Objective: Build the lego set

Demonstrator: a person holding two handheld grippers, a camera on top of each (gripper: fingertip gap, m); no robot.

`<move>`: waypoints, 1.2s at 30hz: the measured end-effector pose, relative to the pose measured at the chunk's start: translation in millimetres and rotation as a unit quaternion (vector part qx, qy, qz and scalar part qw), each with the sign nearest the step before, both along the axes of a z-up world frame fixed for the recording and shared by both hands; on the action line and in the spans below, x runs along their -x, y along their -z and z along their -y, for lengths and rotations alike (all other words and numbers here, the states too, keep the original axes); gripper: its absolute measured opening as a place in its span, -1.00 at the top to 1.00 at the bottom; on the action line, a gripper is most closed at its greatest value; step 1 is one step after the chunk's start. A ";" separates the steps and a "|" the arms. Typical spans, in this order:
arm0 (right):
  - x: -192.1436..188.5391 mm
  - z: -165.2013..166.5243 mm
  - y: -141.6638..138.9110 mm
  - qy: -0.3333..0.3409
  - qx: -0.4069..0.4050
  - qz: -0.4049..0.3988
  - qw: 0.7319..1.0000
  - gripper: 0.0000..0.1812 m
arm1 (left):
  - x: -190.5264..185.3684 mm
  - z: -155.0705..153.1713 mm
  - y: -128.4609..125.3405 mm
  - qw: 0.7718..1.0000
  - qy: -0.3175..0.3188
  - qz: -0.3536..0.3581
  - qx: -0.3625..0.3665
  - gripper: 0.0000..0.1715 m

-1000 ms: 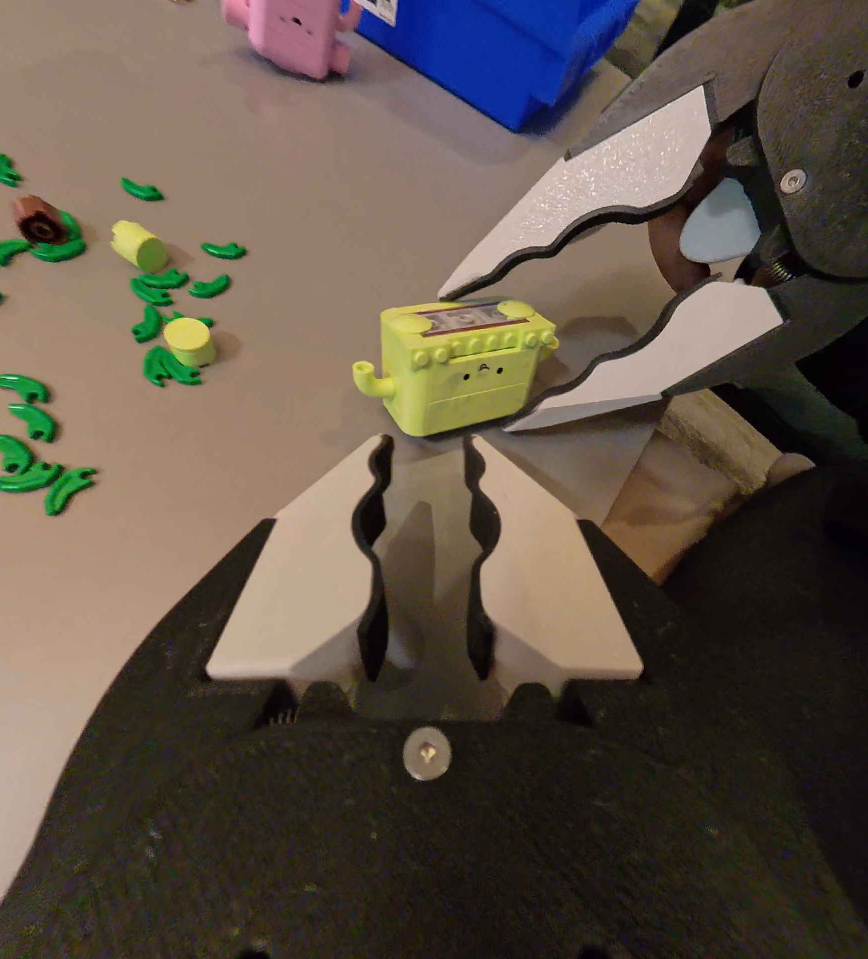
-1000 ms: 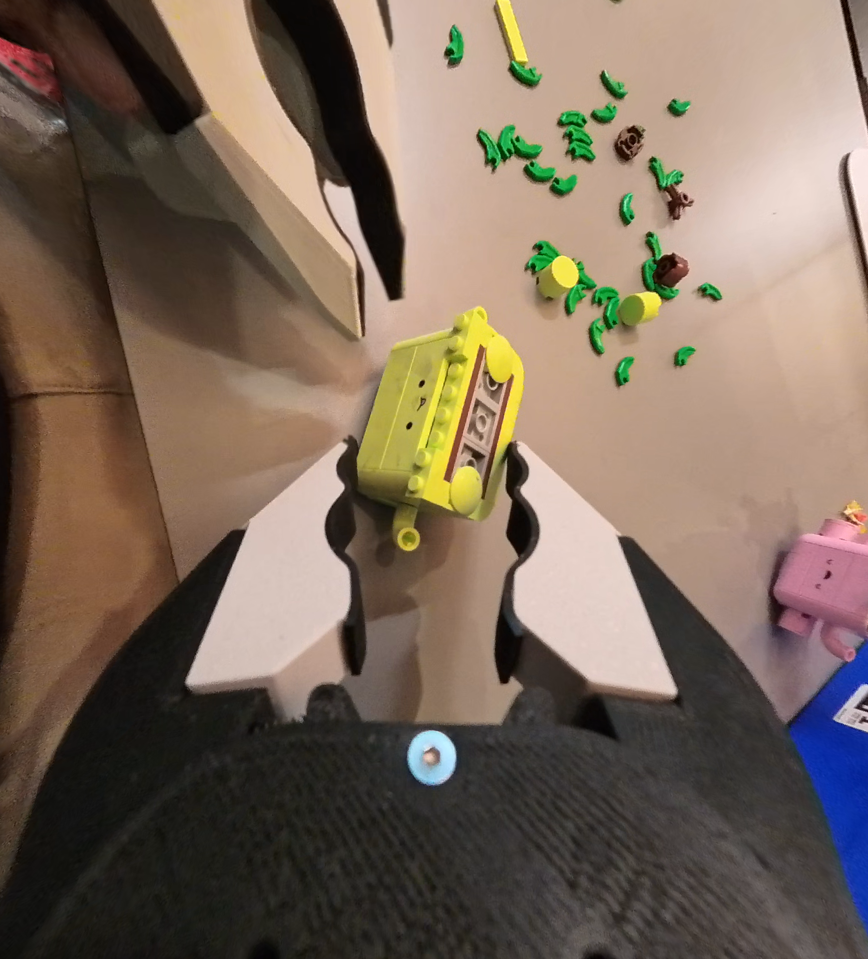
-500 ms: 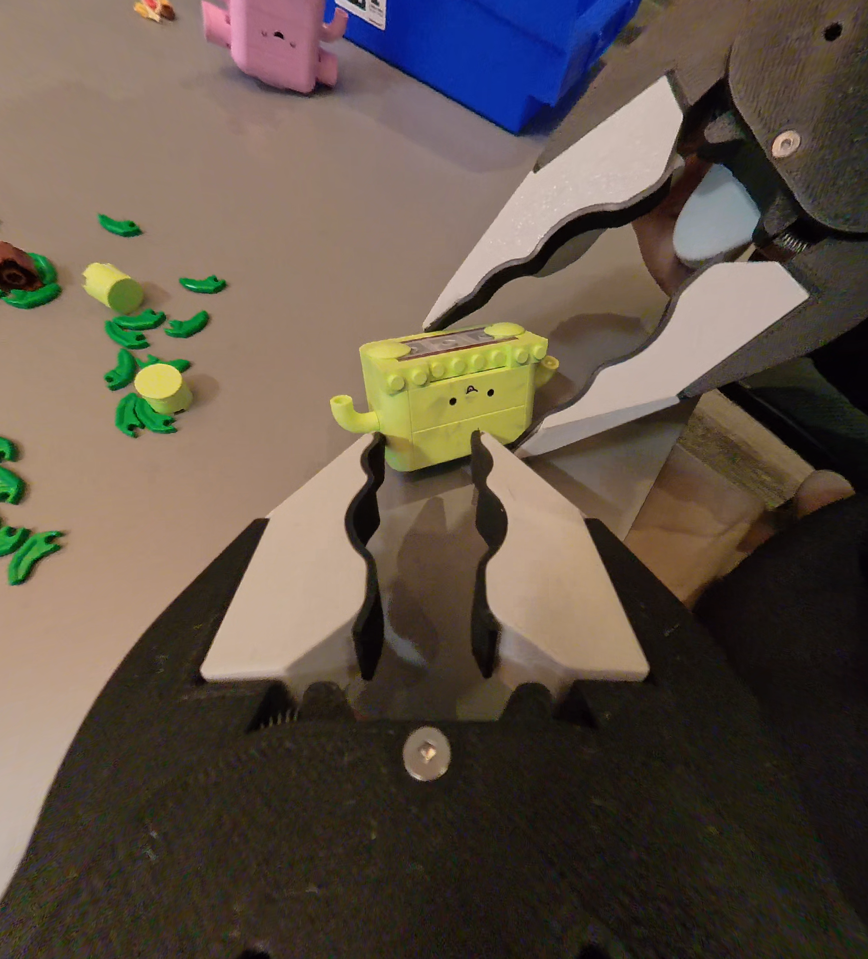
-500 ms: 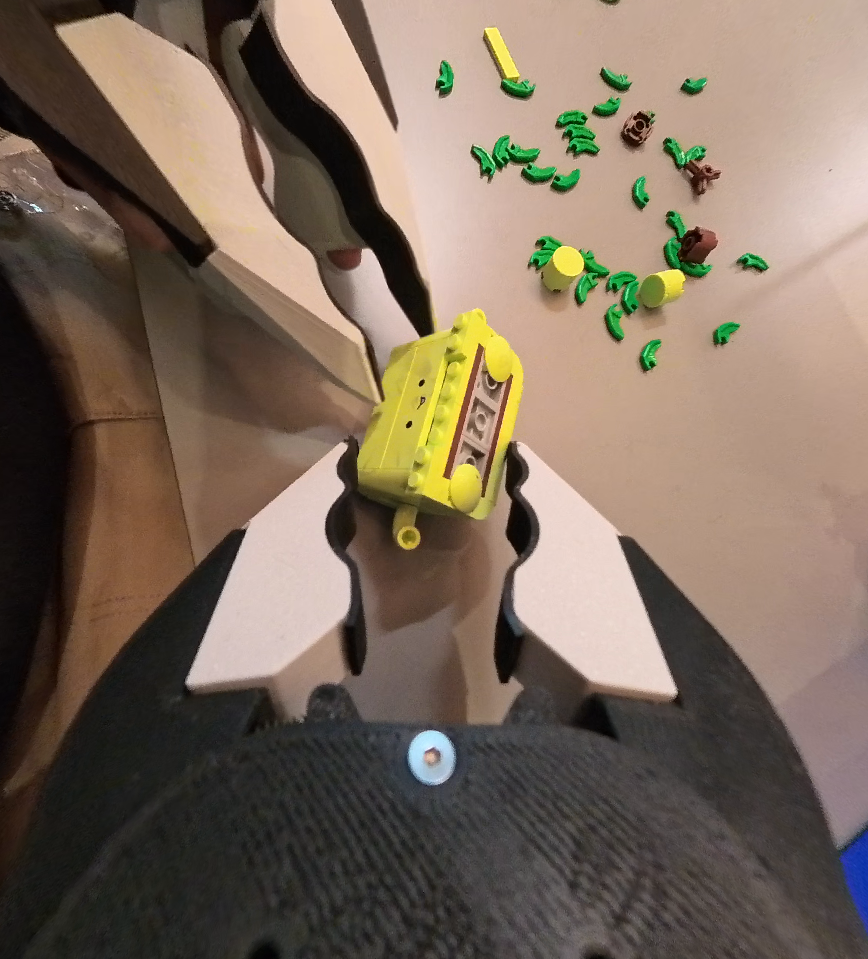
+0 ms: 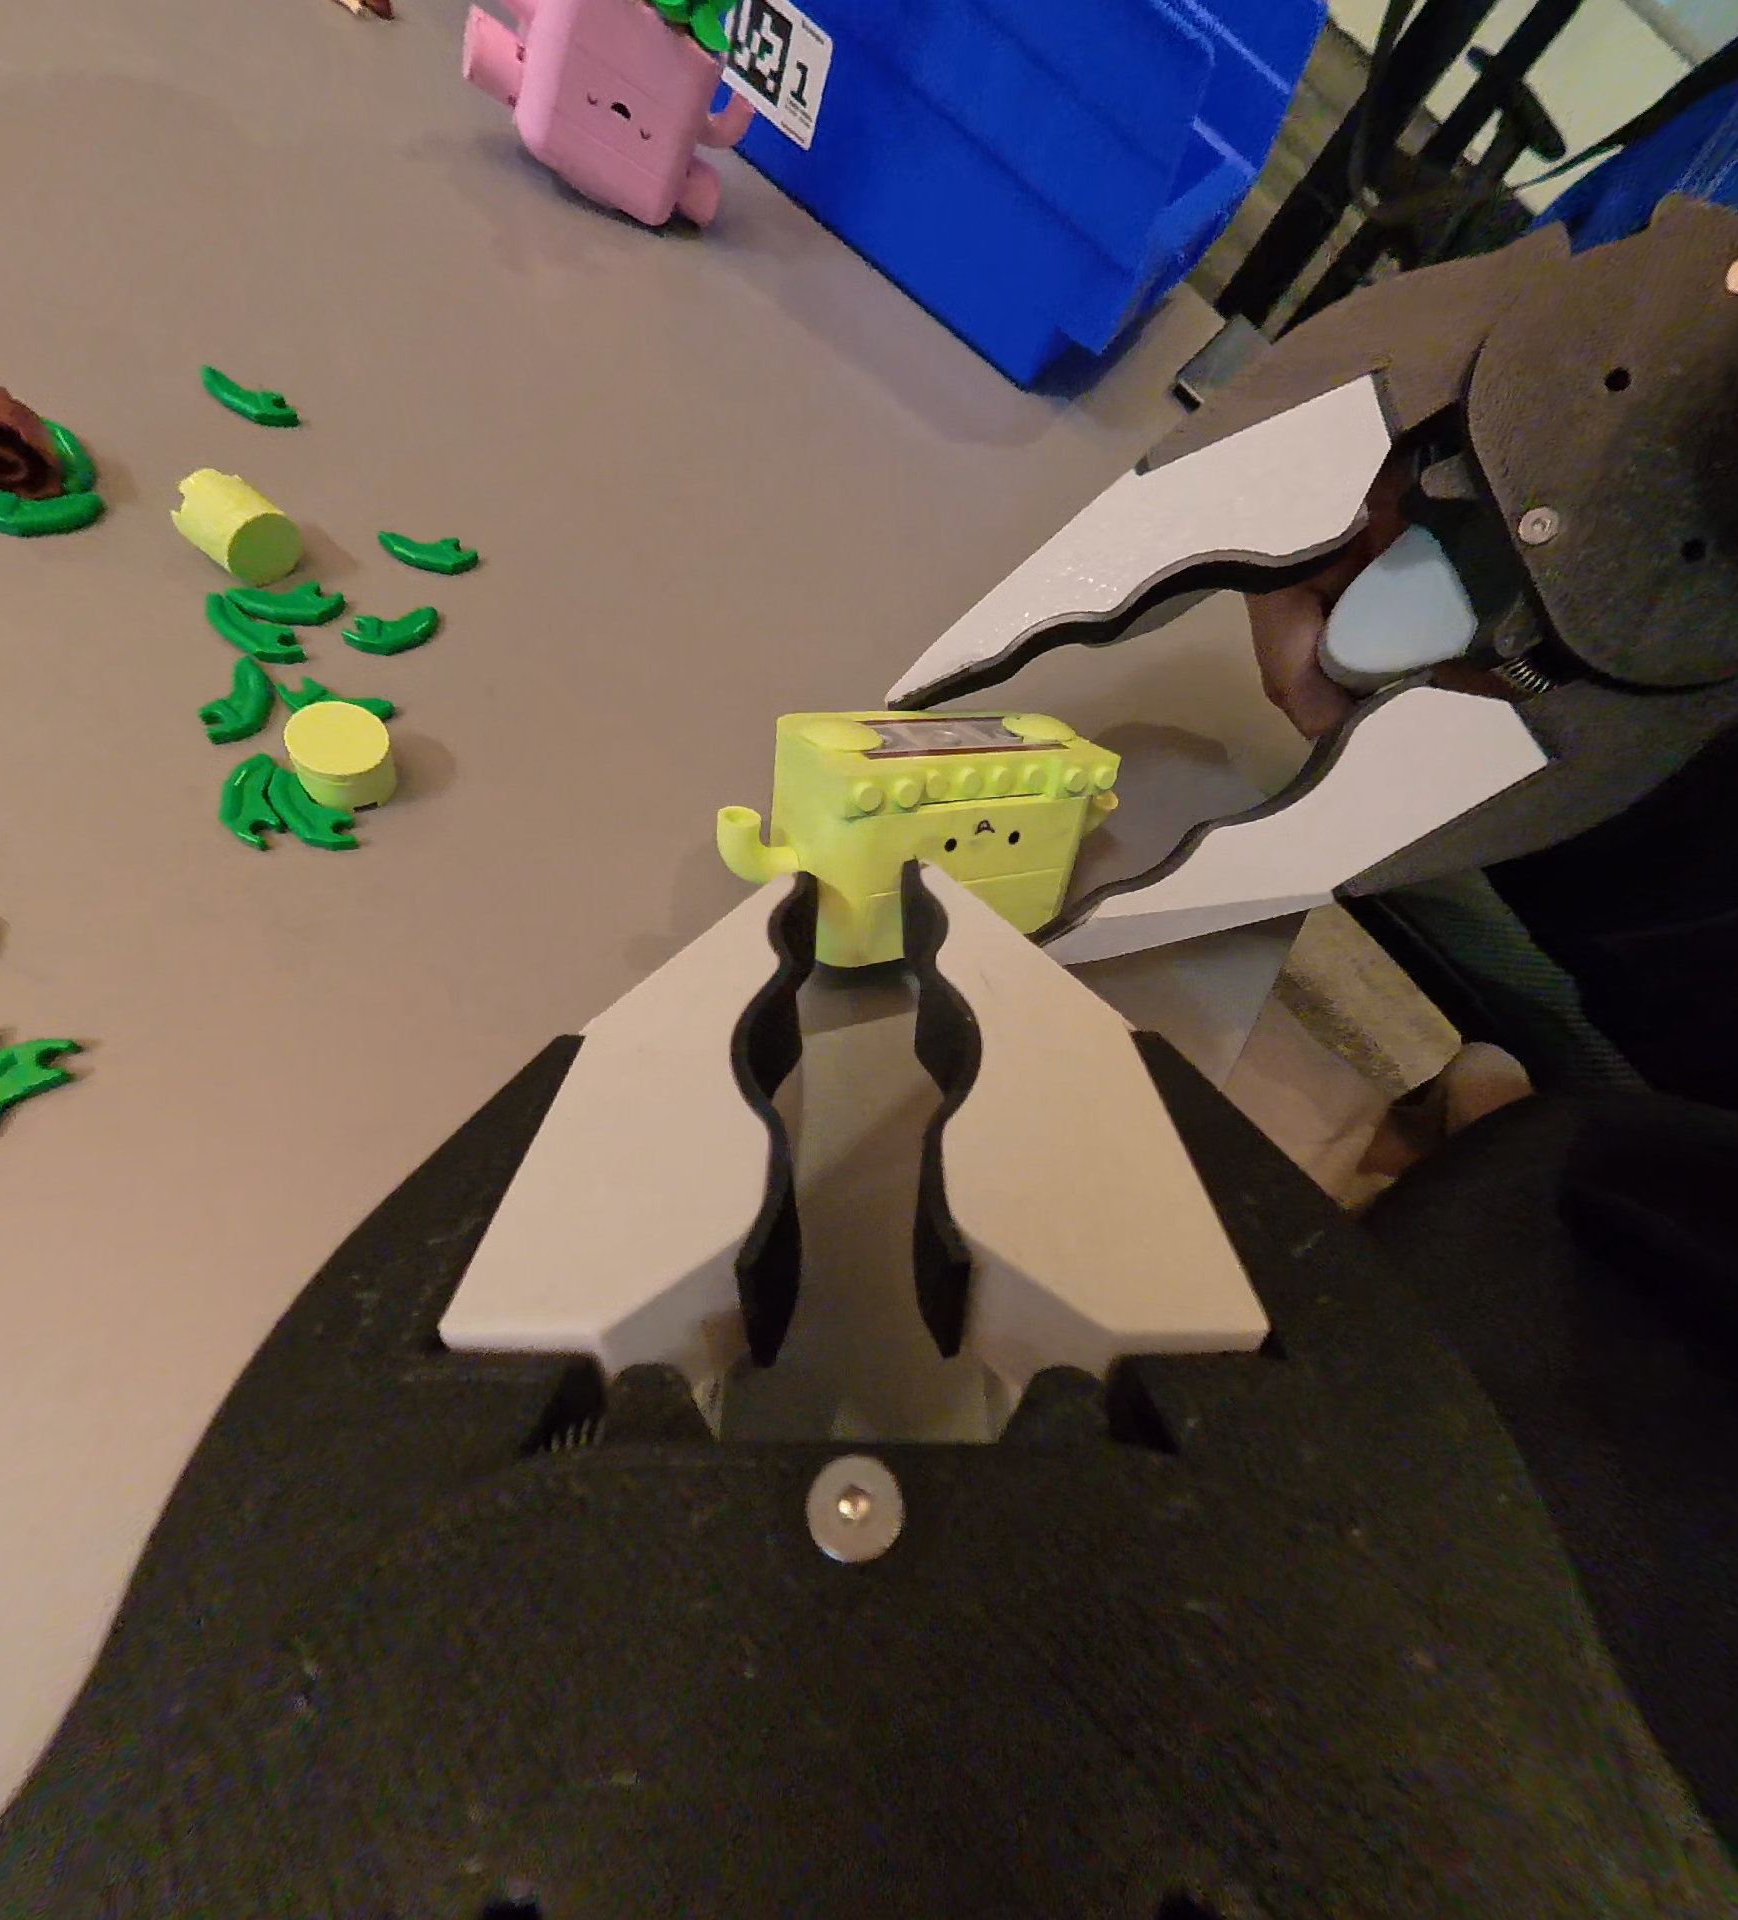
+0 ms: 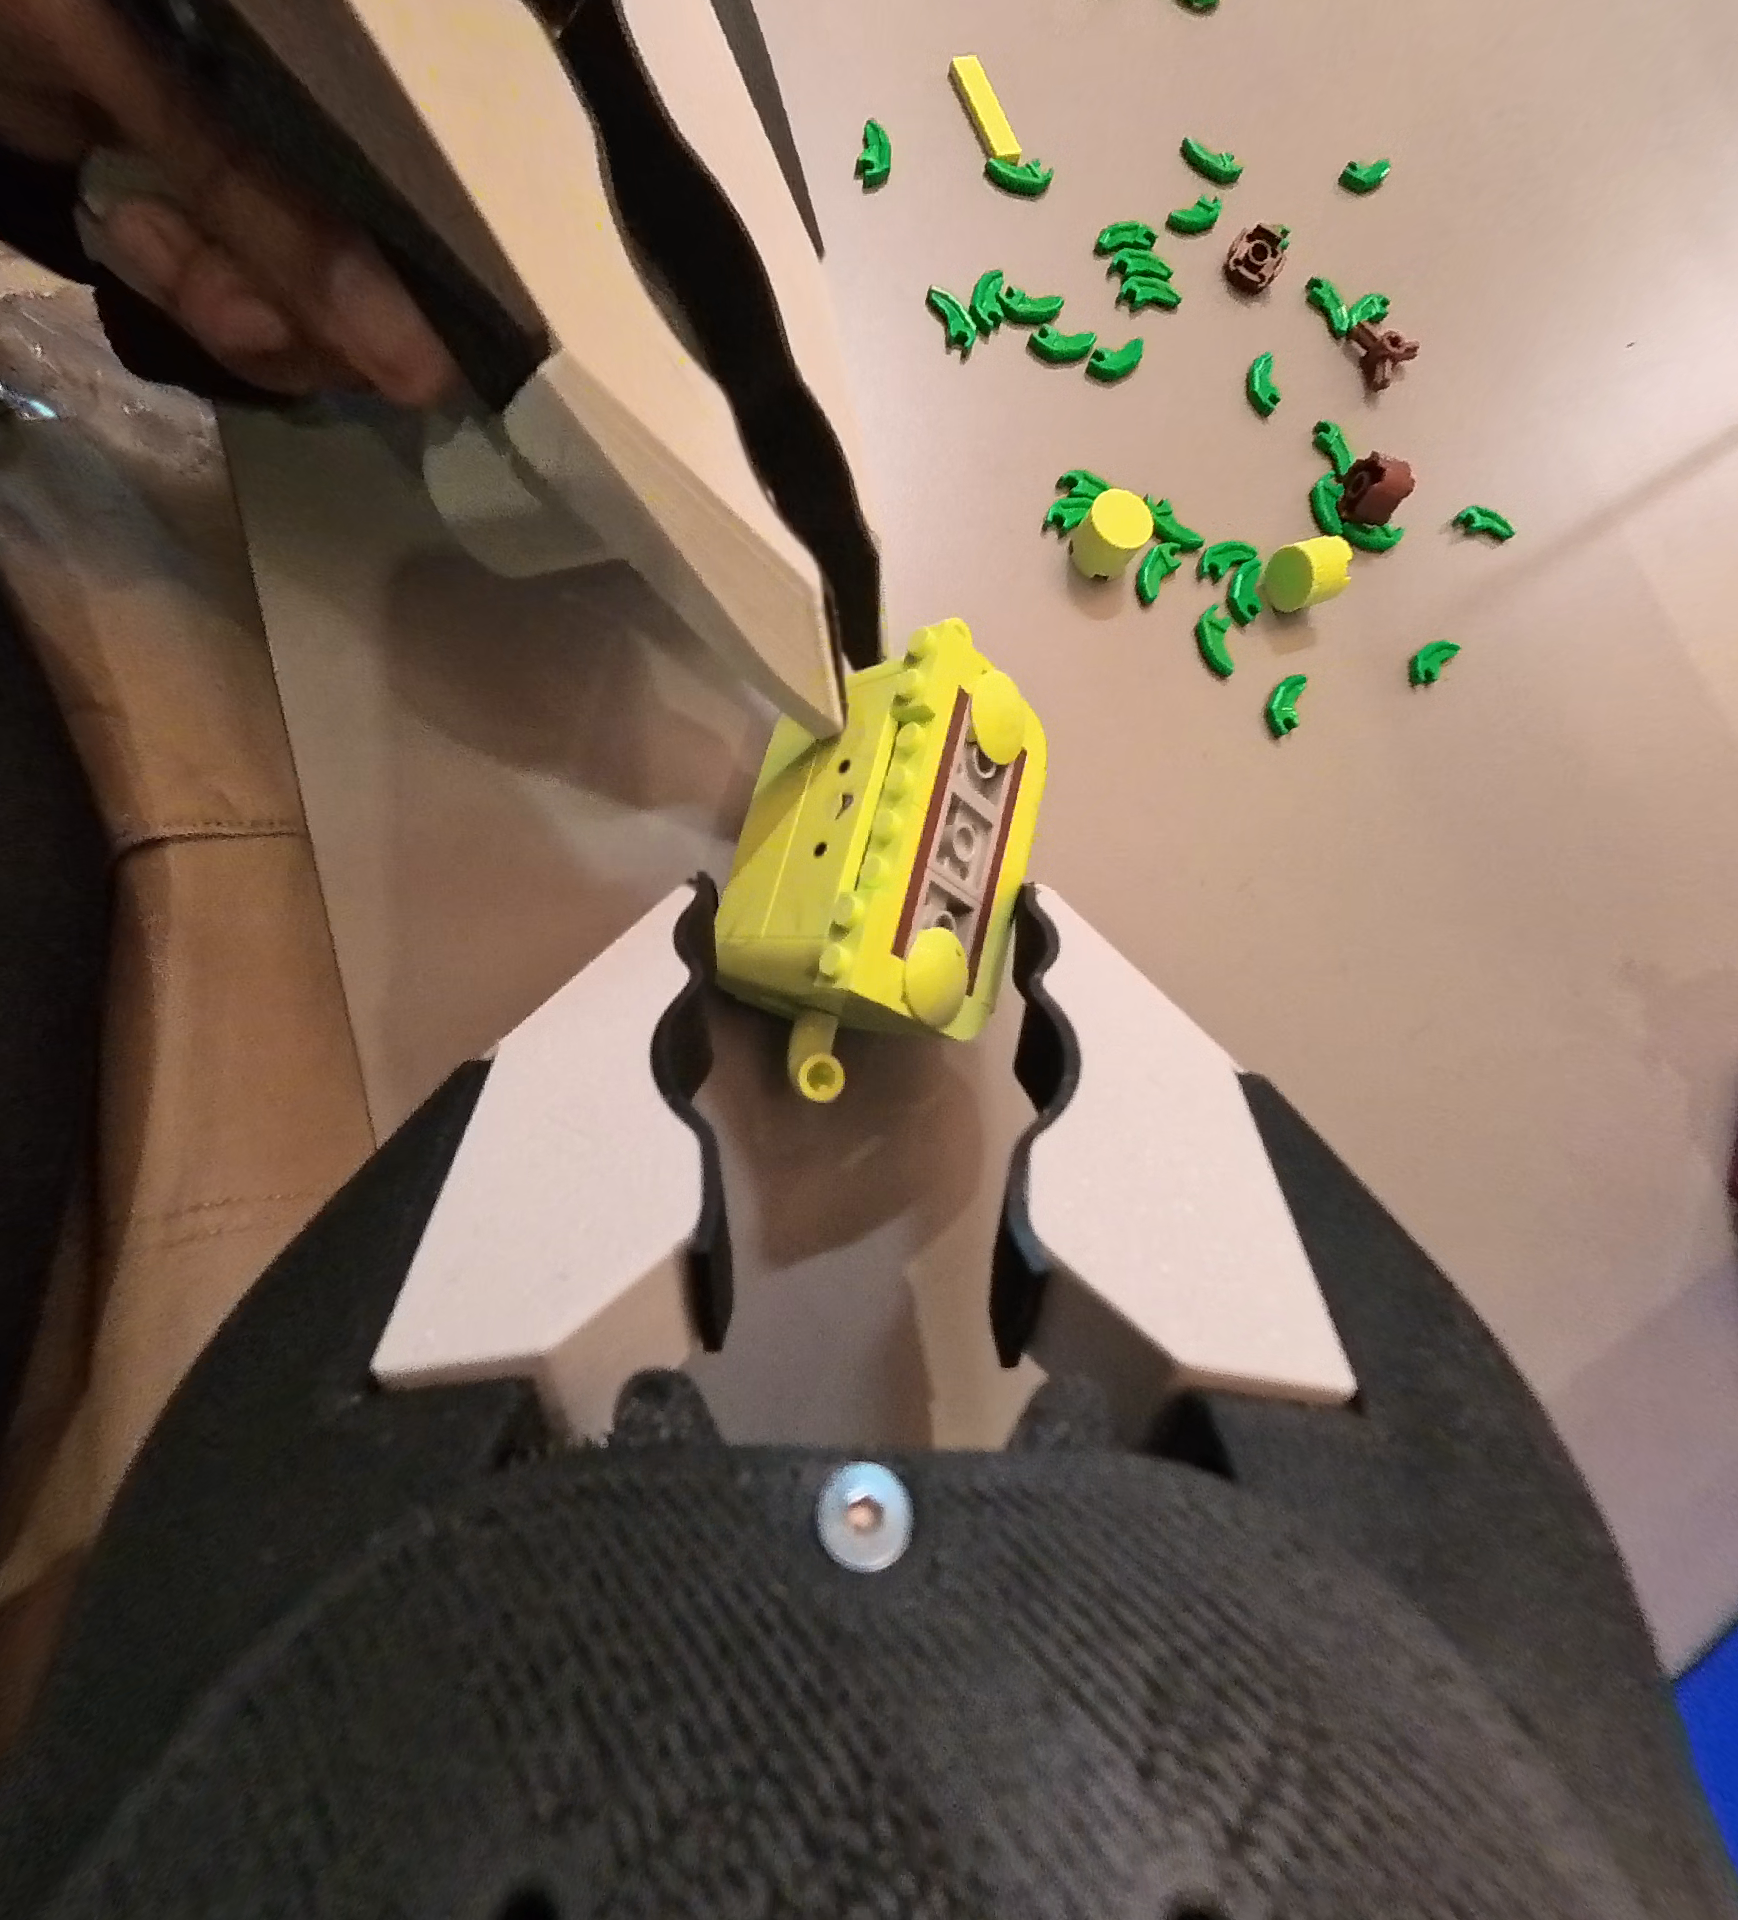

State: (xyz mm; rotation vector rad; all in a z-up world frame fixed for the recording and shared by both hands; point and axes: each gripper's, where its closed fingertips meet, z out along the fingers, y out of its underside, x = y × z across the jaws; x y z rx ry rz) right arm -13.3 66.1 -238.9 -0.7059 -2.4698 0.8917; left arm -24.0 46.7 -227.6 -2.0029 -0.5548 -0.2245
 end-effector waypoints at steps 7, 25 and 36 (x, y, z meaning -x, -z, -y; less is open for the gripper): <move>2.3 -3.8 0.9 0.005 -0.012 -0.007 1.000 0.37 | 2.1 2.4 2.3 0.999 -0.003 -0.026 0.019 1.00; 3.7 -5.6 1.0 0.007 -0.014 -0.012 1.000 0.37 | 11.8 2.2 2.5 0.997 -0.022 -0.068 0.038 0.71; 4.1 -5.3 1.1 0.007 -0.013 -0.013 1.000 0.37 | 16.2 -0.4 4.4 0.995 -0.040 -0.078 0.050 0.31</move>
